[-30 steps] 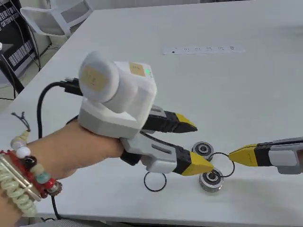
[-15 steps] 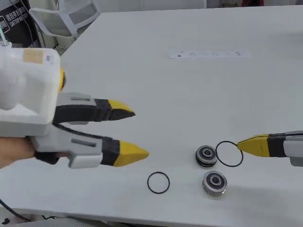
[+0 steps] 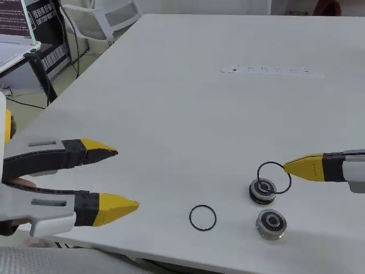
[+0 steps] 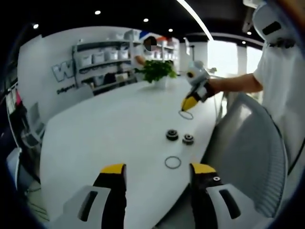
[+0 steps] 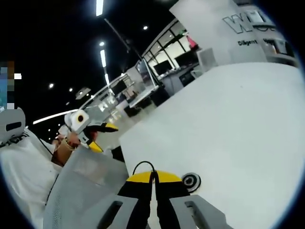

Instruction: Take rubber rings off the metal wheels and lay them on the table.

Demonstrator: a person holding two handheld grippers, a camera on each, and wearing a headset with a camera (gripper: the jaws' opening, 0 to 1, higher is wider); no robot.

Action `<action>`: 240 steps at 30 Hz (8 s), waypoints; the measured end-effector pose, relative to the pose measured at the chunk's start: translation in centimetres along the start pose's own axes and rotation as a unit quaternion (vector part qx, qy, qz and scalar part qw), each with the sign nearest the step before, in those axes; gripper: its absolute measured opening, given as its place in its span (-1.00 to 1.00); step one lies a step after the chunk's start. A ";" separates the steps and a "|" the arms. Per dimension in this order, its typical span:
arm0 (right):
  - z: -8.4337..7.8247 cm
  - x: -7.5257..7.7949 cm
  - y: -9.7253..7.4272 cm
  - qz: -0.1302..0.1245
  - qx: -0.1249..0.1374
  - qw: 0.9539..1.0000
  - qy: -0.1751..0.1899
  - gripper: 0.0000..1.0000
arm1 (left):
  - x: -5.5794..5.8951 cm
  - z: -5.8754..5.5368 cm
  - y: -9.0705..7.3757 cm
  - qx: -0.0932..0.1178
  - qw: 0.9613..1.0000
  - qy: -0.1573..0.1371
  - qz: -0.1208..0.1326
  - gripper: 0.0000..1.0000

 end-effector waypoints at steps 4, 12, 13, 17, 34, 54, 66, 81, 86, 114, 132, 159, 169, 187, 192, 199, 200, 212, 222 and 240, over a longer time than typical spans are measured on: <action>0.2 -0.2 1.0 0.006 -0.014 1.000 -0.010 -1.00 | 0.0 -0.1 -0.1 0.008 1.000 -0.017 0.010 0.20; -0.3 -0.8 3.6 0.021 -0.051 0.998 -0.028 -1.00 | 0.4 -0.1 0.0 0.019 0.999 -0.026 0.008 0.33; -0.4 -0.8 3.9 0.021 -0.057 0.998 -0.032 -1.00 | 0.5 -0.1 0.1 0.020 0.999 -0.027 0.007 0.35; -0.8 -0.7 4.9 0.022 -0.073 0.996 -0.040 -1.00 | 0.7 0.0 0.3 0.023 0.999 -0.028 0.004 0.42; -2.7 0.2 7.6 0.000 -0.126 0.990 -0.067 -1.00 | 1.4 0.1 0.5 0.030 0.999 -0.034 -0.006 0.46; -4.2 1.6 8.5 -0.034 -0.134 0.988 -0.075 -1.00 | 1.2 0.2 -0.4 0.047 0.997 -0.052 0.017 0.39; -4.8 2.2 8.7 -0.038 -0.150 0.984 -0.083 -1.00 | 0.9 0.3 -0.9 0.055 0.996 -0.049 0.046 0.31; -4.8 2.4 8.4 -0.047 -0.144 0.985 -0.082 -1.00 | 0.8 0.3 -1.0 0.058 0.996 -0.053 0.050 0.27; -4.8 2.5 8.3 -0.049 -0.142 0.986 -0.079 -1.00 | 0.8 0.2 -0.9 0.056 0.996 -0.053 0.050 0.27; -3.0 2.6 6.2 -0.074 -0.100 0.988 -0.094 -0.96 | 0.2 1.2 -0.3 0.050 0.998 -0.033 0.035 0.26; -3.1 4.5 1.5 -0.118 -0.045 0.990 -0.066 -0.92 | -0.8 5.7 2.4 0.052 0.998 0.040 -0.019 0.24; -7.3 4.8 -4.6 -0.160 -0.002 0.987 -0.018 -0.90 | 2.1 12.0 12.7 0.072 0.974 0.143 -0.162 0.15; -8.2 4.2 -4.9 -0.159 -0.004 0.987 -0.014 -0.88 | 2.1 11.5 16.0 0.073 0.975 0.136 -0.159 0.09; -7.8 4.0 -4.9 -0.158 -0.002 0.987 -0.019 -0.87 | 0.4 7.5 20.3 0.078 0.984 0.068 -0.147 -0.17; -7.1 4.2 -4.5 -0.159 0.004 0.987 -0.019 -0.87 | 1.2 6.0 20.8 0.058 0.982 0.081 -0.158 -0.30; -5.4 4.1 -3.6 -0.155 0.010 0.987 -0.034 -0.87 | 2.0 4.2 22.0 0.030 0.980 0.091 -0.175 -0.43; -5.1 4.1 -3.3 -0.153 0.010 0.987 -0.038 -0.87 | 2.1 4.0 22.1 0.026 0.979 0.092 -0.177 -0.44; -3.4 4.2 -0.7 -0.134 -0.047 0.985 -0.100 -0.81 | 2.8 2.1 23.3 -0.013 0.976 0.110 -0.188 -0.52; -4.1 4.6 1.4 -0.121 -0.087 0.979 -0.138 -0.64 | 2.8 1.5 23.8 -0.023 0.978 0.104 -0.180 -0.60; -5.7 5.8 3.5 -0.146 -0.096 0.972 -0.158 -0.58 | 3.1 1.4 23.6 -0.026 0.978 0.093 -0.184 -0.71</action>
Point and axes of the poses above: the centre of the closed fingertips' face, and the gripper's own axes: y roughly forward along the fingers, x roughly to its right, z roughly out of its top, the point moved 8 cm from there along -y, roughly backward along the fingers, and after that the axes turned 1 degree about x, right-handed, at the moved point
